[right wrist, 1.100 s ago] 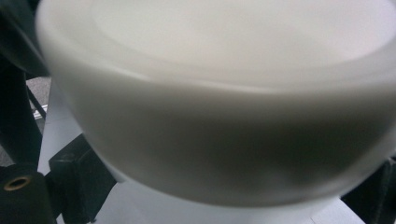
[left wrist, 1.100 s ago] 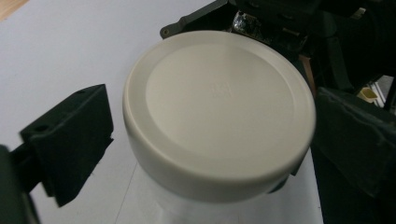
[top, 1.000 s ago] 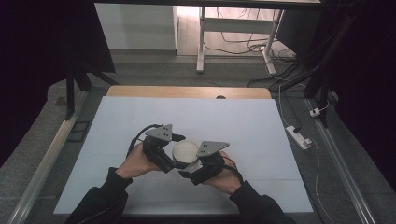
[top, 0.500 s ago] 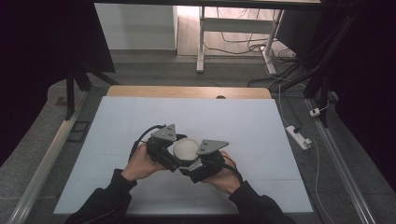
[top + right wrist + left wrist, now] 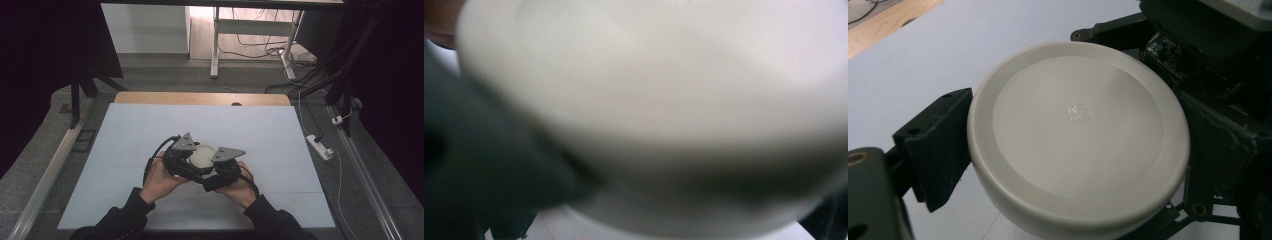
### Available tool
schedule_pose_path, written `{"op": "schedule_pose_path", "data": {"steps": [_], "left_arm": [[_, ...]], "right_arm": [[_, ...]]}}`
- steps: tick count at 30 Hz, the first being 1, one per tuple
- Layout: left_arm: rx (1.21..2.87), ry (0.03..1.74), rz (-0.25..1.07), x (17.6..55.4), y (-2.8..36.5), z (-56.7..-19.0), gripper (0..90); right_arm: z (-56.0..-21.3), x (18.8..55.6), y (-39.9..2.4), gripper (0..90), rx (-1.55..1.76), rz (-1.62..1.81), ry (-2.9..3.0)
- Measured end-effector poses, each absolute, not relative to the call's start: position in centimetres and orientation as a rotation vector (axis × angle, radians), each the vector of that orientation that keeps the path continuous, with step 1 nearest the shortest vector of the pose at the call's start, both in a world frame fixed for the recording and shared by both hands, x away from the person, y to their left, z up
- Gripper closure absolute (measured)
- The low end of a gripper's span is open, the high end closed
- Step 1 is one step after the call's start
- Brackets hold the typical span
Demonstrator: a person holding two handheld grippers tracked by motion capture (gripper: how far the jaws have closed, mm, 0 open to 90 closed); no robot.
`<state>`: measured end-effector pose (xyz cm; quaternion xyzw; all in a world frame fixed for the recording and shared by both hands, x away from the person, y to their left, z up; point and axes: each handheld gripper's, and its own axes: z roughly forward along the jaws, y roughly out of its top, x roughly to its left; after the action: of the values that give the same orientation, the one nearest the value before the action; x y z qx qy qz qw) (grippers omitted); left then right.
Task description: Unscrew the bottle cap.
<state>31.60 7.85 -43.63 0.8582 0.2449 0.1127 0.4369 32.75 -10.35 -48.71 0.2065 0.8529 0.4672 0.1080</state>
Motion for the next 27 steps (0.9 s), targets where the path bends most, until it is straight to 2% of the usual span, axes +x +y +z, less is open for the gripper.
{"op": "schedule_pose_path", "data": {"steps": [2,3,5,10,16,23,27], "left_arm": [[2.149,0.585,0.281,31.7,7.8,-43.5,6.8],[2.158,0.567,0.264,31.8,7.9,-43.5,1.3],[2.147,0.529,0.235,31.9,8.3,-43.2,0.0],[2.13,0.45,0.18,32.2,9.6,-42.4,0.0],[2.162,0.263,0.122,32.5,10.6,-42.3,0.8],[2.16,0.214,0.09,32.7,10.7,-42.8,7.5],[2.153,0.263,0.102,32.7,10.5,-43.0,7.7]], "right_arm": [[-48.8,32.8,-10.4,6.8,0.606,1.383,2.513],[-48.6,32.8,-10.5,6.8,0.594,1.4,2.513],[-48.5,32.7,-10.5,6.8,0.575,1.411,2.514],[-48.5,32.5,-10.5,6.8,0.547,1.425,2.529],[-48.4,32.2,-10.3,6.8,0.47,1.462,2.561],[-48.1,31.9,-10.3,6.8,0.409,1.502,2.569],[-48.1,32.0,-10.4,6.8,0.426,1.485,2.565]]}}
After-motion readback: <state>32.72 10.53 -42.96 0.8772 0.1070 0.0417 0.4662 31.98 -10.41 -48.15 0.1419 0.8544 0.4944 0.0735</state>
